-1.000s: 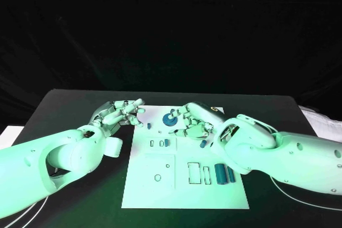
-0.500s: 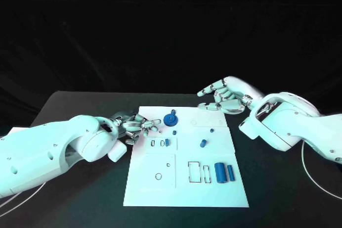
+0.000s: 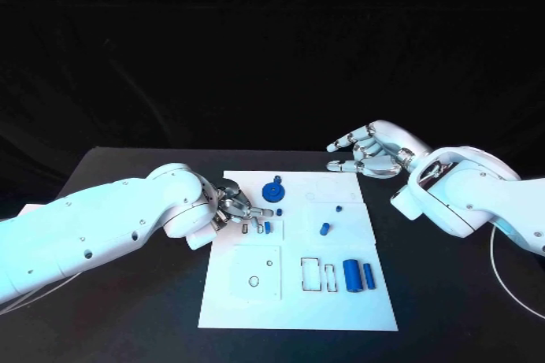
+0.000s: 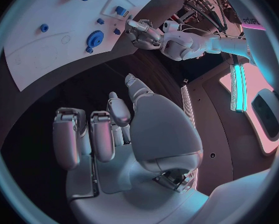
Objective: Assemble the parts on the task board
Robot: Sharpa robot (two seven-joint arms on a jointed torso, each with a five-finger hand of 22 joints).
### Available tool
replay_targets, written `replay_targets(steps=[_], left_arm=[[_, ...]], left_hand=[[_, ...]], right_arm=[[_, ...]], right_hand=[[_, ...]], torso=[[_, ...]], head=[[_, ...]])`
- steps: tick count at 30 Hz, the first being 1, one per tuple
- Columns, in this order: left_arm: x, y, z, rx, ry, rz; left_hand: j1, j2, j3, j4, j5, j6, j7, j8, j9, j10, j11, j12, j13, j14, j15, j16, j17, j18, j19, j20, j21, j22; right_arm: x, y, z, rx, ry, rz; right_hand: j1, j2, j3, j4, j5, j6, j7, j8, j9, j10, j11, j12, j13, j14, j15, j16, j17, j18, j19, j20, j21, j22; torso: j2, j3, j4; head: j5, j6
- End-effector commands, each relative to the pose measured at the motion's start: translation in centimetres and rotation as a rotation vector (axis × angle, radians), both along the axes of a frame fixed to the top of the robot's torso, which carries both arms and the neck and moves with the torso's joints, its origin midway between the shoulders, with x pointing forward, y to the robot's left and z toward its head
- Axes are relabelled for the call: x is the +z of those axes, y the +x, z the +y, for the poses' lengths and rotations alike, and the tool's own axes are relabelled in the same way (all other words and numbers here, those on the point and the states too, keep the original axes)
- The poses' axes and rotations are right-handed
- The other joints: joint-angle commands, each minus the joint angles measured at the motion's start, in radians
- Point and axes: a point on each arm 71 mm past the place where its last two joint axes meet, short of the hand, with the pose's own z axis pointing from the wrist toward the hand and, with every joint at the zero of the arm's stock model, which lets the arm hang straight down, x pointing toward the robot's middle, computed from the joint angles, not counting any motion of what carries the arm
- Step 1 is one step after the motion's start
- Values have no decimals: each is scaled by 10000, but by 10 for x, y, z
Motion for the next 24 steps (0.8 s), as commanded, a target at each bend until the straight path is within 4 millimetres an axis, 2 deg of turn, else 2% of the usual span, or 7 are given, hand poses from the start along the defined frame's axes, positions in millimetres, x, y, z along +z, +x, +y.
replay_targets(steps=[1, 8, 19, 24], left_arm=[[0, 4, -3, -487, 1354, 107], [2, 10, -15, -896, 2076, -106], [3, 14, -24, -1195, 2592, -173], [3, 16, -25, -1239, 2772, -164]], left_hand=[[-120, -5, -108, 6, -35, -115, -12, 94, 138, 29, -32, 57, 31, 1052, -76, 30, 2629, -122, 359, -57, 60, 1054], [-165, -12, -186, 0, -51, -204, -22, 193, 285, 56, -42, 126, 117, 1052, -85, 30, 2629, -148, 413, -70, 130, 1182], [-112, 30, -199, -19, -49, -266, -30, 271, 402, 57, -50, 148, 145, 1052, -92, 30, 2629, -156, 427, -78, 151, 1220], [-90, 42, -201, -25, -49, -285, -31, 290, 434, 54, -51, 148, 147, 1052, -93, 30, 2629, -156, 427, -80, 152, 1223]], right_arm=[[-3, 1, 1, 55, -95, 326], [-4, 1, 2, 44, -177, 400], [-6, 3, 4, 70, -230, 459], [-6, 3, 4, 71, -238, 473]], right_hand=[[68, -1, -35, -15, 59, 52, -8, 43, 15, -20, -15, 16, -4, 803, 32, -36, 1391, -69, 76, 63, -31, 418], [55, -1, -48, -6, 67, 63, -10, 48, 17, -21, -16, 12, -11, 802, 31, -38, 1389, -68, 72, 62, -34, 411], [55, -1, -48, -6, 67, 63, -10, 48, 17, -21, -16, 12, -11, 802, 31, -38, 1389, -68, 72, 62, -34, 411], [36, 0, -66, 7, 80, 72, -11, 53, 17, -18, -18, 15, -13, 799, 30, -46, 1376, -66, 67, 61, -40, 400]], torso=[[6, -7, 9], [16, -5, -19], [6, -2, -1], [2, -13, 8]], head=[[41, 5], [59, -28], [45, -100], [33, -136]])
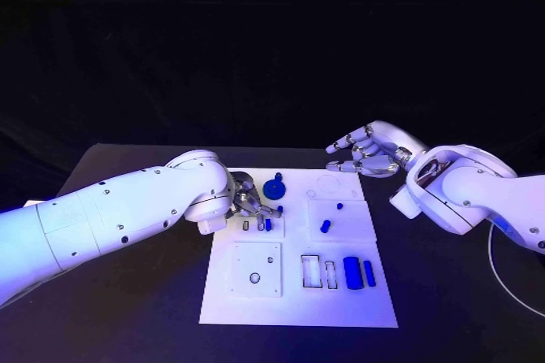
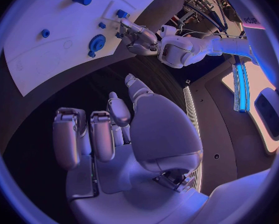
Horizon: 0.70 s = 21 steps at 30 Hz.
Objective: Assemble the parts on the task board
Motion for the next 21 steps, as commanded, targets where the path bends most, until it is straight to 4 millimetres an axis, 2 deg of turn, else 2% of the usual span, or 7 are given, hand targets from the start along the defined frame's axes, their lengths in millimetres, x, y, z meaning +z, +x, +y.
replay_targets(steps=[1, 6, 14, 21], left_arm=[[-2, 0, 2, 30, 927, 176], [-2, 1, 0, -52, 1031, 236], [-3, 2, -1, -172, 1131, 332], [-4, 2, -4, -323, 1156, 409]], left_hand=[[25, 64, -51, -16, -48, -109, -11, 45, 41, 22, -19, 39, 17, 1053, -96, 30, 2632, -157, 428, -81, 38, 1228], [130, 127, -30, -38, -40, -162, -13, 105, 140, 25, -21, 57, 43, 1053, -97, 30, 2632, -158, 429, -83, 42, 1237], [341, 203, 22, -91, -17, -235, -11, 189, 292, 15, -19, 60, 54, 1053, -93, 30, 2632, -161, 432, -78, 49, 1255], [496, 268, 76, -130, -12, -273, -15, 249, 404, 17, -21, 68, 71, 1053, -92, 30, 2632, -164, 437, -74, 56, 1274]], right_arm=[[-1, 0, 1, 94, -109, 101], [-2, 0, 2, 119, -111, 108], [-2, 1, 2, 118, -122, 125], [-3, 0, 4, 156, -95, 162]], right_hand=[[36, 0, -66, 7, 26, 73, -11, 53, 11, -19, -18, 15, -14, 799, 31, -46, 1369, -66, 67, 61, -40, 403], [36, 0, -66, 7, 26, 73, -11, 53, 11, -19, -18, 15, -14, 799, 31, -46, 1369, -66, 67, 61, -40, 403], [23, 12, -77, 20, 43, 80, -13, 57, 11, -18, -20, 13, -19, 798, 29, -48, 1368, -64, 62, 60, -45, 393], [21, 21, -80, 25, 56, 81, -14, 57, 11, -21, -21, 8, -25, 797, 28, -52, 1361, -63, 61, 60, -48, 389]], torso=[[0, -8, 10], [6, -9, -14], [-4, -8, 13], [-4, 3, 6]], head=[[-6, -26], [-7, -68], [-90, -114], [-60, -164]])
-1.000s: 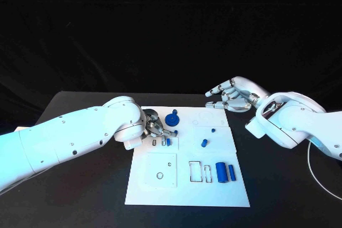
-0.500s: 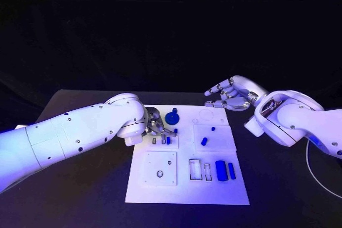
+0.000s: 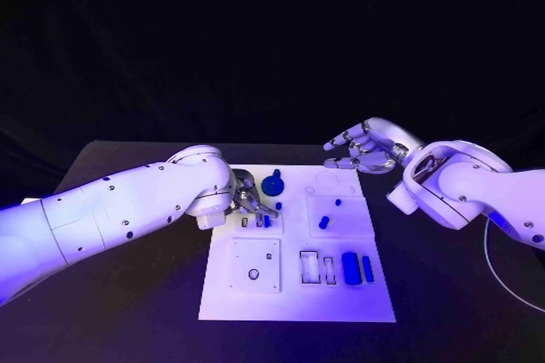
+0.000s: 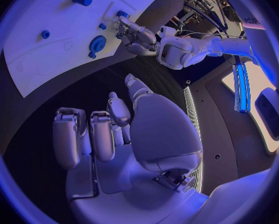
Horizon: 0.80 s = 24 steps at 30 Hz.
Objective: Assemble the parts on the task board
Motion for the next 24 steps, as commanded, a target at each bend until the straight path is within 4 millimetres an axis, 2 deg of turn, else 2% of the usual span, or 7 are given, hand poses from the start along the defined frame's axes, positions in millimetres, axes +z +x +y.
replay_targets(steps=[1, 19, 21, 24], left_arm=[[-2, -1, 1, 97, 653, 266], [-3, -3, -3, -83, 495, 373], [-3, -3, -4, -82, 435, 375], [-3, -3, -4, -44, 323, 377]], left_hand=[[126, -2, 28, -79, -12, -64, -18, 51, 33, 17, -21, 27, 12, 1053, -92, 30, 2634, -164, 436, -74, 55, 1273], [628, 240, 325, -286, -5, -168, -28, 166, 312, 6, -32, 12, 21, 1053, -99, 30, 2634, -155, 413, -78, 30, 1248], [764, 318, 433, -356, -3, -194, -37, 174, 358, 3, -39, 4, 19, 1053, -105, 30, 2634, -154, 411, -81, 28, 1248], [1307, 609, 866, -647, 1, -289, -93, 150, 423, -22, -88, -32, 0, 1053, -142, 30, 2634, -149, 401, -105, 16, 1236]], right_arm=[[-1, -1, 2, 130, -57, 91], [-3, 0, 4, 170, -59, 163], [-3, 0, 5, 176, -58, 164], [-3, 0, 5, 183, -60, 167]], right_hand=[[21, 32, -51, 0, 68, 82, -14, 58, 13, -19, -22, 10, -15, 797, 27, -51, 1368, -62, 60, 58, -49, 389], [27, 60, -50, 6, 99, 84, -15, 59, 12, -14, -25, 18, -15, 796, 24, -56, 1361, -61, 57, 57, -52, 383], [27, 60, -50, 6, 99, 84, -15, 59, 12, -14, -25, 18, -15, 796, 24, -56, 1361, -61, 57, 57, -52, 383], [39, 75, -49, 4, 127, 86, -17, 59, 11, -15, -27, 17, -19, 795, 22, -59, 1357, -60, 54, 55, -56, 376]], torso=[[-3, 9, 3], [-2, 11, 1], [1, 9, 1], [-3, 12, 2]], head=[[15, -22], [0, -104], [3, -105], [-7, -116]])
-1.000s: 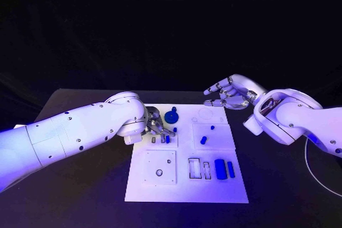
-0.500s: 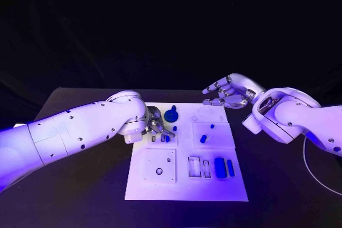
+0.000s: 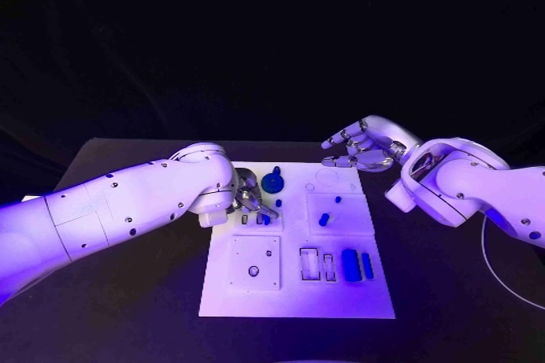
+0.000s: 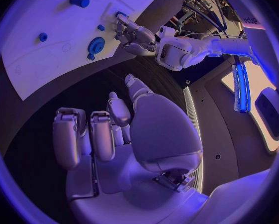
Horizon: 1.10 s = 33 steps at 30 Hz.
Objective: Assemble the parts on the task board
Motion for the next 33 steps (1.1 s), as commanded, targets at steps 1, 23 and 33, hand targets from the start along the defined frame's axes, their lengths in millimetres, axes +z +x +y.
replay_targets(steps=[1, 23, 33], left_arm=[[-1, -1, 1, 218, 193, 191], [3, -6, 12, 539, -342, 82], [6, -6, 14, 443, -52, -698]], left_hand=[[752, 313, 565, -395, 4, -182, -62, -21, 35, -52, -125, -68, -45, 1053, -103, 30, 2628, -144, 390, -127, 6, 1223], [-39, -2103, 7547, -1093, 401, -418, 91, -220, 772, -100, -19, -469, -294, 1053, -2, 30, 2628, -133, 357, -58, -69, 1240], [-182, -2176, 7785, -1182, 393, -420, 76, -175, 852, -10, -28, -344, -173, 1053, -22, 30, 2628, -157, 414, -67, -6, 1344]], right_arm=[[-1, 0, 1, 101, -62, 89], [-4, 1, 2, 144, -103, 164], [-5, 1, 3, 181, -90, 154]], right_hand=[[42, 78, -49, 3, 51, 86, -17, 59, 13, -16, -27, 16, -12, 795, 22, -60, 1358, -61, 55, 55, -55, 382], [45, 83, -61, 5, 95, 86, -17, 58, 11, -25, -28, 2, -28, 789, 20, -74, 1333, -55, 41, 52, -70, 352], [-1, 85, -98, 40, 107, 85, -15, 57, 9, -33, -24, -7, -42, 787, 21, -81, 1325, -51, 32, 51, -81, 332]], torso=[[0, -2, 2], [-8, 9, 18], [-1, -4, 10]], head=[[-11, -14], [17, -58], [58, -53]])
